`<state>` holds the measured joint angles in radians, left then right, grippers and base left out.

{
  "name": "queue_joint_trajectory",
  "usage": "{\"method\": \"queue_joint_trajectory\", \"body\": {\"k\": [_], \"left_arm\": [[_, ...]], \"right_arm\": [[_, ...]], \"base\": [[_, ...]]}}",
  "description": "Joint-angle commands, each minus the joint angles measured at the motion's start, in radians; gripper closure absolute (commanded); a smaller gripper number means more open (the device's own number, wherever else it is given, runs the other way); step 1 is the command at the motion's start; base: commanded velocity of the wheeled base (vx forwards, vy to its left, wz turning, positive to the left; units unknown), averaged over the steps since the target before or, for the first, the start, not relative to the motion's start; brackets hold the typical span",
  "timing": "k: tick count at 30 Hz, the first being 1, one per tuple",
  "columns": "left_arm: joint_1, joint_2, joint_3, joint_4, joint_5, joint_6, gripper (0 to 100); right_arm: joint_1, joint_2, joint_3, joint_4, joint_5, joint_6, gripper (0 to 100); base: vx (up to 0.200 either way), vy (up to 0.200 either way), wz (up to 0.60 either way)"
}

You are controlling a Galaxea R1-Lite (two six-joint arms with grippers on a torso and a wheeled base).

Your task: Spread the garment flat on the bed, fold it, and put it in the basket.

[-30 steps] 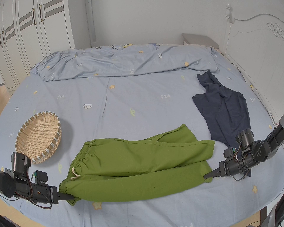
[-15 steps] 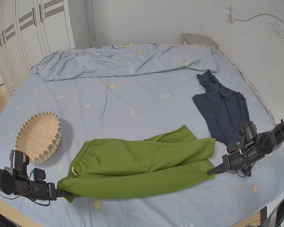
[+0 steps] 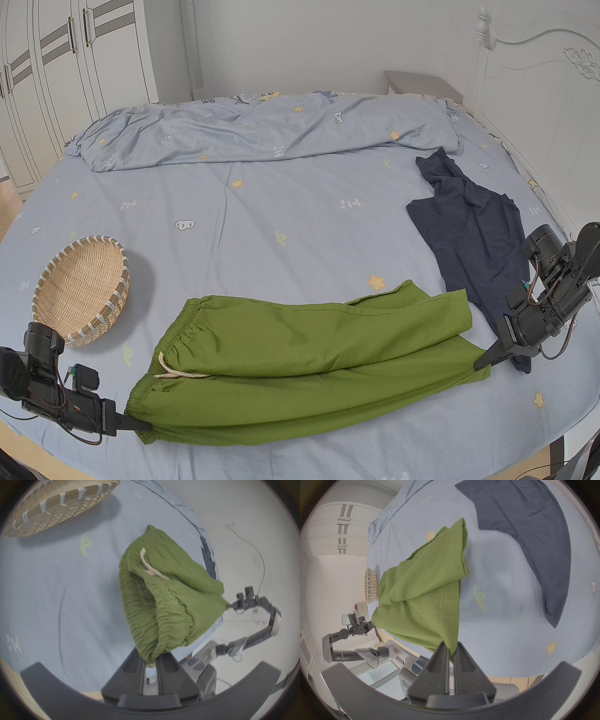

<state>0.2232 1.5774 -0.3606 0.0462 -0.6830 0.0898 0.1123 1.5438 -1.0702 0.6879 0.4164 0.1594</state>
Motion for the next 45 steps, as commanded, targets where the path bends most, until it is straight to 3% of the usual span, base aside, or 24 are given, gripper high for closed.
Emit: {"method": "queue_joint_trajectory", "body": {"k": [1,6,10,14,21,22,45], "left_arm": [[0.05,0.009,-0.012,0.132,0.011,0.146,100],[0.053,0.016,-0.006,0.155,0.014,0.179,100],[0.05,0.004,-0.001,0.251,0.02,0.234,100],[0.042,0.009,-0.001,0.301,0.025,0.254,100],[0.041,0.039,-0.001,0.311,0.066,0.269,100],[0.045,0.073,-0.001,0.311,0.108,0.281,100],[0.036,0.121,-0.008,0.304,0.114,0.281,100]], "right_arm": [[0.001,-0.039,0.078,0.085,-0.011,-0.058,100],[0.015,-0.041,0.21,0.009,-0.01,-0.063,100],[0.067,-0.036,0.363,-0.171,-0.014,-0.063,100],[0.109,-0.027,0.431,-0.264,-0.014,-0.054,100],[0.118,-0.01,0.44,-0.278,-0.014,-0.052,100],[0.118,0.01,0.452,-0.291,-0.013,-0.054,100],[0.168,0.091,0.532,-0.416,-0.016,-0.054,100]], "base": [[0.0,0.0,0.0],[0.0,0.0,0.0],[0.0,0.0,0.0],[0.0,0.0,0.0],[0.0,0.0,0.0],[0.0,0.0,0.0],[0.0,0.0,0.0]]}}
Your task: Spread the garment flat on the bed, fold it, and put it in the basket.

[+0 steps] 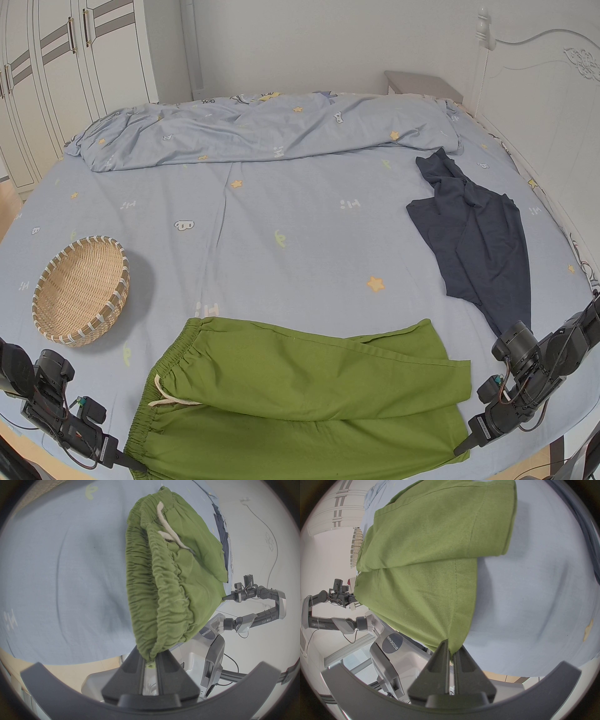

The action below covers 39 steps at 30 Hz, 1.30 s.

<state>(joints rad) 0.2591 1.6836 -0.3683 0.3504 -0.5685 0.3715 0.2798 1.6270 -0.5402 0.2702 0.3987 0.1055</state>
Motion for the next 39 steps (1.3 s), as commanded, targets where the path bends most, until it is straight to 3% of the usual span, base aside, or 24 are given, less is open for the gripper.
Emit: {"method": "queue_joint_trajectory", "body": {"k": [1,3,4,7,8,19,22,24,25,26,27,29,34,36,37,39], "left_arm": [[-0.001,0.024,-0.001,-0.005,-0.001,0.0,100],[-0.003,0.03,-0.004,-0.005,-0.001,-0.002,100],[-0.001,0.042,-0.008,-0.007,-0.001,-0.002,0],[-0.003,0.047,-0.009,-0.008,0.001,-0.002,0],[-0.003,0.047,-0.009,-0.008,0.001,-0.002,0],[0.0,0.034,-0.018,-0.008,-0.001,-0.002,0],[0.037,-0.068,-0.05,0.002,-0.01,-0.016,0],[0.061,-0.136,-0.072,0.01,-0.019,-0.028,0],[0.071,-0.18,-0.087,0.016,-0.028,-0.045,0],[0.071,-0.18,-0.087,0.016,-0.028,-0.045,0],[0.077,-0.24,-0.121,0.018,-0.06,-0.083,0],[0.074,-0.298,-0.167,0.019,-0.097,-0.135,0],[0.023,-0.338,-0.313,0.019,-0.099,-0.275,0],[-0.038,-0.318,-0.449,0.016,-0.073,-0.445,0],[-0.046,-0.312,-0.463,0.016,-0.068,-0.465,0],[-0.121,-0.226,-0.587,0.001,-0.005,-0.599,0]], "right_arm": [[0.001,0.008,0.002,0.001,0.002,0.0,100],[0.002,0.008,0.002,0.001,0.002,0.0,100],[0.002,0.008,0.002,0.001,0.002,0.0,100],[0.004,0.008,0.005,0.001,0.002,0.0,100],[0.002,0.01,0.011,-0.002,0.002,0.0,0],[0.002,0.001,0.022,-0.02,0.003,0.002,0],[-0.011,-0.105,0.006,-0.02,-0.001,0.0,0],[-0.014,-0.165,-0.006,-0.019,-0.04,0.0,0],[-0.014,-0.21,-0.017,-0.019,-0.09,-0.001,0],[-0.014,-0.21,-0.017,-0.019,-0.09,-0.001,0],[-0.014,-0.262,-0.035,-0.019,-0.166,-0.003,0],[-0.028,-0.319,-0.075,-0.016,-0.205,-0.006,0],[-0.082,-0.366,-0.191,0.001,-0.204,-0.01,0],[-0.11,-0.36,-0.284,0.003,-0.202,-0.004,0],[-0.111,-0.358,-0.291,0.003,-0.204,-0.003,0],[-0.117,-0.315,-0.356,-0.005,-0.201,-0.001,0]], "base": [[0.0,0.0,0.0],[0.0,0.0,0.0],[0.0,0.0,0.0],[0.0,0.0,0.0],[0.0,0.0,0.0],[0.0,0.0,0.0],[0.0,0.0,0.0],[0.0,0.0,0.0],[0.0,0.0,0.0],[0.0,0.0,0.0],[0.0,0.0,0.0],[0.0,0.0,0.0],[0.0,0.0,0.0],[0.0,0.0,0.0],[0.0,0.0,0.0],[0.0,0.0,0.0]]}}
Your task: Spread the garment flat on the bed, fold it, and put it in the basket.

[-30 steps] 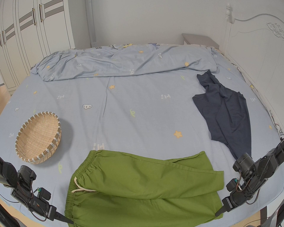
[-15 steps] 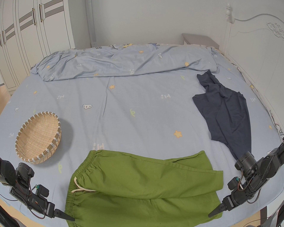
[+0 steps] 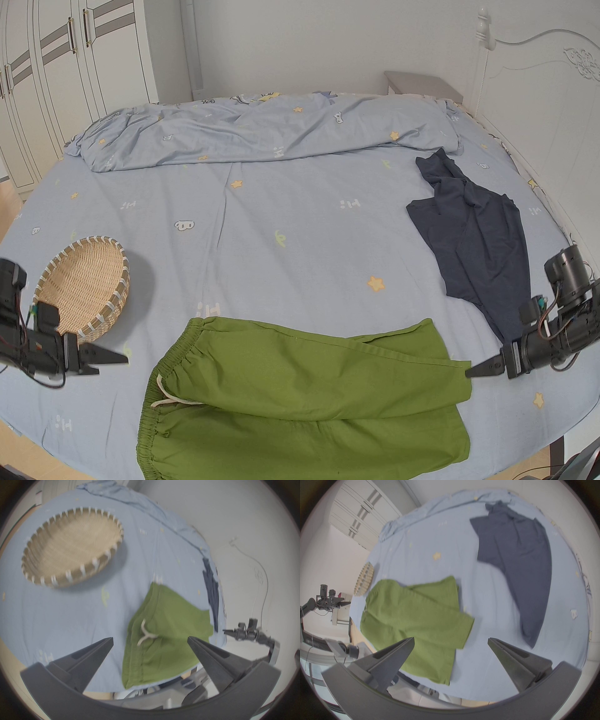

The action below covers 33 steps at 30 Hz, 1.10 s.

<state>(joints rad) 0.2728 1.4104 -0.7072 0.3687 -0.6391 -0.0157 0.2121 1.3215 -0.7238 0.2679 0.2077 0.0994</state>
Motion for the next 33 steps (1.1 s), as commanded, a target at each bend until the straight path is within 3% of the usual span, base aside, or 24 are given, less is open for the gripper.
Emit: {"method": "queue_joint_trajectory", "body": {"k": [1,10,16,33], "left_arm": [[-0.159,0.084,-0.29,-0.021,0.09,-0.24,0],[-0.28,0.366,-0.502,-0.024,0.096,-0.231,0],[-0.29,0.461,-0.483,-0.024,0.095,-0.153,0],[-0.336,0.625,-0.477,-0.14,0.099,-0.155,0]], "right_arm": [[-0.05,0.013,-0.197,-0.002,-0.011,0.005,0],[-0.054,0.074,-0.213,-0.044,-0.013,0.039,0],[-0.051,0.074,-0.152,-0.052,-0.014,0.029,0],[-0.04,0.105,-0.128,-0.11,-0.016,0.034,0]], "base": [[0.0,0.0,0.0],[0.0,0.0,0.0],[0.0,0.0,0.0],[0.0,0.0,0.0]]}}
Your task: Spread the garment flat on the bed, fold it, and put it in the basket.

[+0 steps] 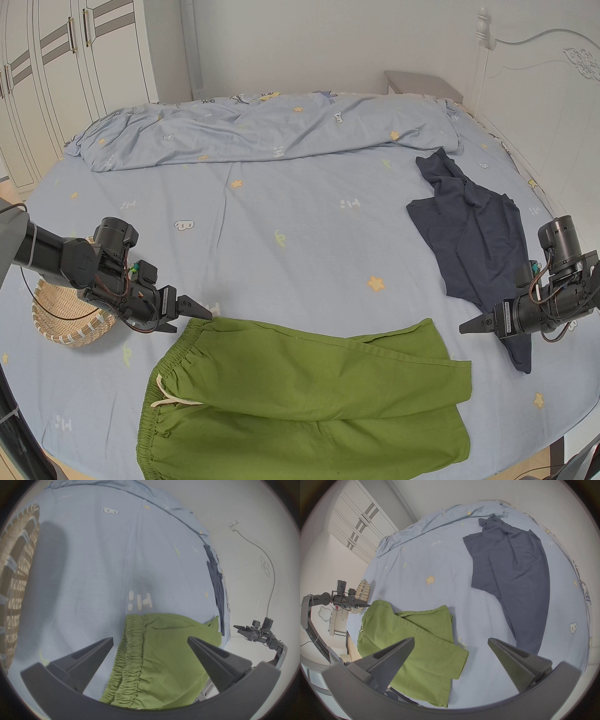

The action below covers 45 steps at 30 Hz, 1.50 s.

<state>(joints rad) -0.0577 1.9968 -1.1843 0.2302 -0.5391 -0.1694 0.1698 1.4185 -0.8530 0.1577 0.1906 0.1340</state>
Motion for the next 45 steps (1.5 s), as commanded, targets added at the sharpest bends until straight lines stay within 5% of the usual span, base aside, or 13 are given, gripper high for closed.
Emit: {"method": "queue_joint_trajectory", "body": {"k": [1,12,13,35,42,45], "left_arm": [[-0.007,0.042,0.0,-0.002,-0.001,-0.001,0],[-0.008,0.059,-0.008,-0.005,-0.001,-0.001,0],[-0.008,0.063,-0.009,-0.005,-0.001,-0.001,100],[0.071,-0.067,0.023,-0.002,0.002,-0.001,100],[0.07,-0.07,0.031,-0.002,0.004,0.002,100],[0.065,-0.069,0.032,-0.002,0.004,0.002,100]], "right_arm": [[0.002,0.008,0.002,0.0,0.001,0.001,0],[0.002,0.01,0.002,0.0,0.001,0.001,0],[0.0,0.01,0.002,0.0,0.001,0.001,0],[-0.053,0.043,0.003,0.002,0.01,0.033,0],[-0.087,0.068,0.066,0.003,0.197,0.07,0],[-0.082,0.108,0.089,0.002,0.211,0.067,0]], "base": [[0.0,0.0,0.0],[0.0,0.0,0.0],[0.0,0.0,0.0],[0.0,0.0,0.0],[0.0,0.0,0.0],[0.0,0.0,0.0]]}}
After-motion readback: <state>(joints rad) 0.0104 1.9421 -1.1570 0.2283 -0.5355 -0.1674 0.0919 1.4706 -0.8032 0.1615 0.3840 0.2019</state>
